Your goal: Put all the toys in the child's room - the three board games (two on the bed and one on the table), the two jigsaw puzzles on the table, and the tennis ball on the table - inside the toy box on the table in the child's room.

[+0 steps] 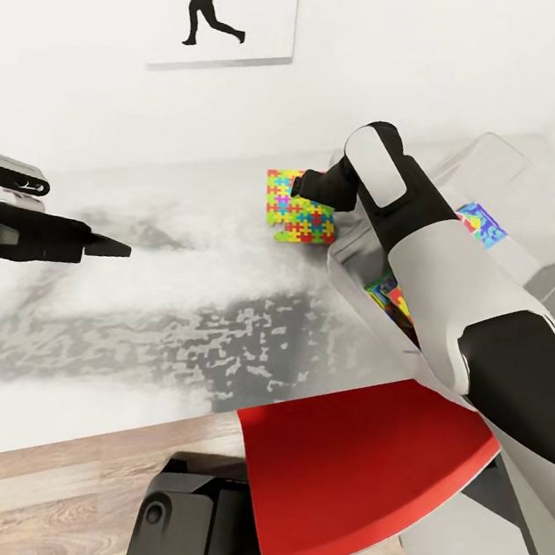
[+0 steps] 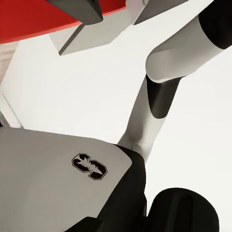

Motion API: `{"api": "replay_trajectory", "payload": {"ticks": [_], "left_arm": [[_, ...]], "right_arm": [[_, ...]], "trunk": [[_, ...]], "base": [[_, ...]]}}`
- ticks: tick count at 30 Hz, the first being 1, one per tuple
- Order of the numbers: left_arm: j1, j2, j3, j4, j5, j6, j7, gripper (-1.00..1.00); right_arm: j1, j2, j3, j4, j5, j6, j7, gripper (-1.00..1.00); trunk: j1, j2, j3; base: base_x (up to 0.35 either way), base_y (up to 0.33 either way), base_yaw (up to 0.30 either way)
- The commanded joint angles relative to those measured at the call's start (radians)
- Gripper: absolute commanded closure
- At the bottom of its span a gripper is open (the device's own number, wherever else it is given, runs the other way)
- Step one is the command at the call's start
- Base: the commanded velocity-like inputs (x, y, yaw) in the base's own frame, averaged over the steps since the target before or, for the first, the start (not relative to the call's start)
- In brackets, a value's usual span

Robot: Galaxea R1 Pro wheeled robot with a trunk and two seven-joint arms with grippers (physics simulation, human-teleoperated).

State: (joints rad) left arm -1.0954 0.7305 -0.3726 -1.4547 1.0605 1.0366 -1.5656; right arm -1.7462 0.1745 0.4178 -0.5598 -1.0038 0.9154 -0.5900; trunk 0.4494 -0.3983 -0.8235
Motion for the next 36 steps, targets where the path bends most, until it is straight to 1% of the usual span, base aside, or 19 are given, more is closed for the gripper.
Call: {"api": "replay_trajectory", "payload": {"ticks": [1, 23, 29, 36], "left_arm": [[-0.001, 0.001, -0.003, 0.000, 0.001, 0.011, -0.005, -1.00], [-0.001, 0.001, -0.003, 0.007, 0.001, 0.011, -0.005, -1.00], [-0.001, 0.001, -0.003, 0.007, 0.001, 0.010, -0.005, -1.00], [-0.001, 0.001, -0.003, 0.007, 0.001, 0.010, -0.005, -1.00]], "right_arm": [[-0.001, 0.000, 0.003, 0.000, -0.009, 0.000, -0.010, -1.00], [0.000, 0.000, 0.003, 0.001, -0.009, 0.000, -0.010, -1.00], [-0.001, 0.000, 0.021, 0.001, -0.009, 0.000, -0.010, -1.00], [-0.001, 0.000, 0.024, 0.001, -0.009, 0.000, -0.010, -1.00]], "trunk": [[0.001, -0.002, -0.001], [0.001, -0.002, -0.001], [0.001, -0.002, -0.001], [0.001, -0.002, -0.001]], "base": [[0.000, 0.018, 0.000], [0.000, 0.041, 0.000], [-0.048, 0.094, 0.000], [-0.078, 0.094, 0.000]]}}
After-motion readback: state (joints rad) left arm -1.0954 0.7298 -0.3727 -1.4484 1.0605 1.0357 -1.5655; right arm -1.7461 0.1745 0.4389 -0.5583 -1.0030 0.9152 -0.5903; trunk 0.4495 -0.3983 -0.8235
